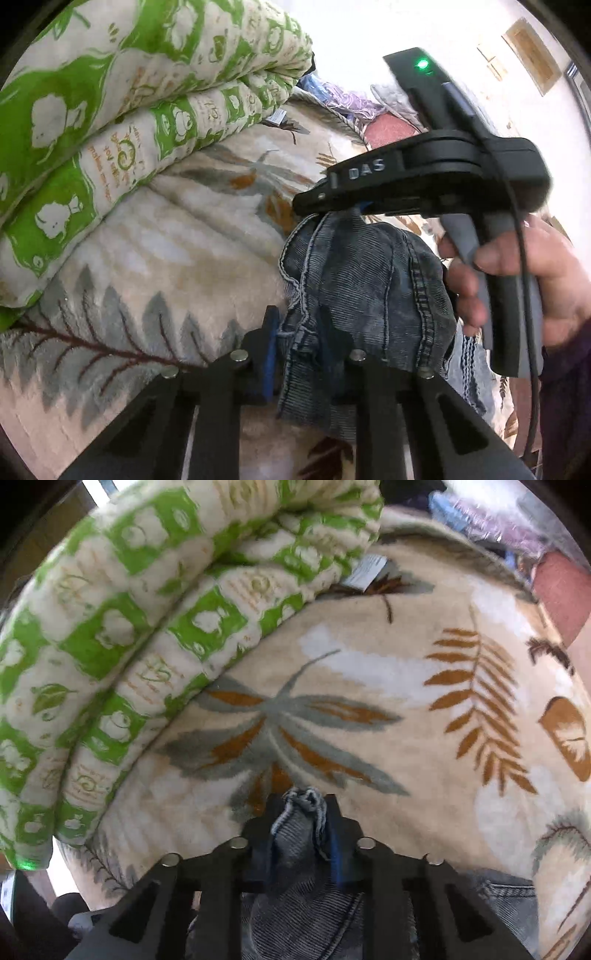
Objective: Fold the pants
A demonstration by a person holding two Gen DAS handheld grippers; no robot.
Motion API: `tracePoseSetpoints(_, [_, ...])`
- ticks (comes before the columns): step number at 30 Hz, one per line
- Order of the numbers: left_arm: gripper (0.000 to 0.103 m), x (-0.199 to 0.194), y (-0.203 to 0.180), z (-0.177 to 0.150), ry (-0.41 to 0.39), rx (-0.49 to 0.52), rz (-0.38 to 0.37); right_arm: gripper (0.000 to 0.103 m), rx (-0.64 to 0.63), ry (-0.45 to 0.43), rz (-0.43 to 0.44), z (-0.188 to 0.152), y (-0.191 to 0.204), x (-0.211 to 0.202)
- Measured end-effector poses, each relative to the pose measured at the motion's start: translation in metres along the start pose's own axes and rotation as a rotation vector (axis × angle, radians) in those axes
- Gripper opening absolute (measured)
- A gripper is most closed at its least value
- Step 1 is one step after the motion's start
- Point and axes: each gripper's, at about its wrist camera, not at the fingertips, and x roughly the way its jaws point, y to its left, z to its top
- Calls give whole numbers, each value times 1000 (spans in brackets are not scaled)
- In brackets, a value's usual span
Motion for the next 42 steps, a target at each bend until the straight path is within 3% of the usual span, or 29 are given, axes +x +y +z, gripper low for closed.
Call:
tracePoseSetpoints(5, [15, -8, -10, 4, -37, 16, -44, 15, -23, -75, -36, -11, 4, -32])
tracePoseSetpoints(11, [13, -15, -33, 4, -84, 40, -96, 15, -14, -167, -53, -27, -1, -80])
tracePoseSetpoints(21, [13, -30, -126, -17, -125, 223, -207, 15, 96, -332, -53, -86, -57, -154])
tracePoseSetpoints(30, [14, -14, -217, -59, -50, 455, -282, 15, 294, -492, -29, -184, -151, -206])
tracePoseSetpoints(36, [14, 25, -274, -93, 39, 606, -298, 15, 445, -525, -31, -245, -216, -203])
tracePoseSetpoints(42, [14, 62, -318, -120, 140, 659, -363, 15, 585, -575, -36, -295, -274, -198])
